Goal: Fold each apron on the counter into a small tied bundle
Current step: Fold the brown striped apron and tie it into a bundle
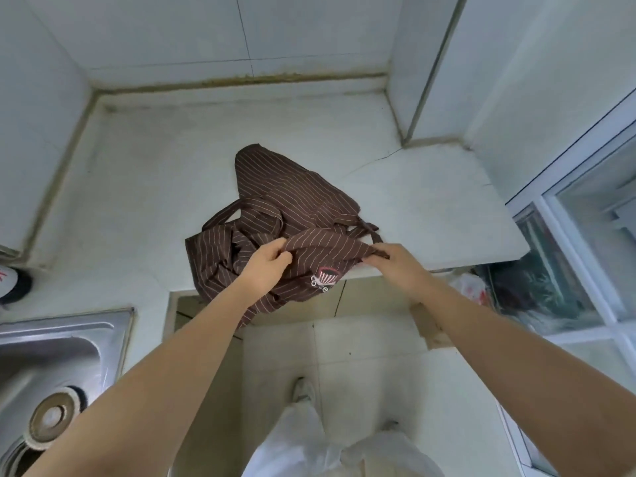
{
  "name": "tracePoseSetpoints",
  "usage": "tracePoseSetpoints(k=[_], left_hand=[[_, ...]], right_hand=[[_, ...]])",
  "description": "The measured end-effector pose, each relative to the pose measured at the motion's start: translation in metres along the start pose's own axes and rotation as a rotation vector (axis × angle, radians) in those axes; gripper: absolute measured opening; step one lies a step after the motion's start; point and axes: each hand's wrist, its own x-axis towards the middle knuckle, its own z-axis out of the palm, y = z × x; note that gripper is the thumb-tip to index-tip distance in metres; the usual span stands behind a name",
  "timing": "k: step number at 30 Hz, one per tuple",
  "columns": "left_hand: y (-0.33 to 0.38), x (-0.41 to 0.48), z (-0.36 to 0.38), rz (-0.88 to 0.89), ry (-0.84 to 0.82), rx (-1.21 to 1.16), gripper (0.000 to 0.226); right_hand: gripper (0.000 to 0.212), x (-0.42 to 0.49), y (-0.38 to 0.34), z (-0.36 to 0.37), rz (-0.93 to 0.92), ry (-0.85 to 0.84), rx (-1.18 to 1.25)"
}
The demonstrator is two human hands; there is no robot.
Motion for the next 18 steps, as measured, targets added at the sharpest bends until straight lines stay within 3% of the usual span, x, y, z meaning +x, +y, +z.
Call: tracePoseSetpoints(k=[1,3,5,7,10,13,15,18], left_hand=[[-0.001,-0.005,0.016,-0.002,-0.039,0.060,0.021],[-0.001,-0.015,0.049,-0.013,-0.089,0.168,0.047],[-0.002,-0.024,0.089,-0.036,-0.141,0.236,0.079],[-0.004,-0.036,0.131,-0.085,-0.206,0.270,0.086],[-0.002,-0.068,0.201,-0.232,-0.390,0.322,0.046],[-0.001,-0.100,0.241,-0.223,-0.517,0.404,0.023],[0.008,-0.113,0.251,-0.152,-0.411,0.285,0.020],[0.036,-0.130,0.246,-0.108,-0.217,-0.081,0.020]], right_hand=[[0.018,-0.013,0.006,-0.012,0.022,0.037,0.108],[0.023,-0.039,0.019,-0.033,0.068,0.080,0.280],[0.020,-0.066,0.036,-0.054,0.095,0.015,0.368],[0.020,-0.091,0.054,-0.071,0.131,-0.089,0.433],[0.030,-0.133,0.101,-0.103,0.293,-0.287,0.156],[0.020,-0.169,0.140,-0.125,0.457,-0.460,-0.038],[0.021,-0.185,0.153,-0.135,0.424,-0.372,-0.100],[0.027,-0.196,0.143,-0.148,0.246,-0.093,0.002]])
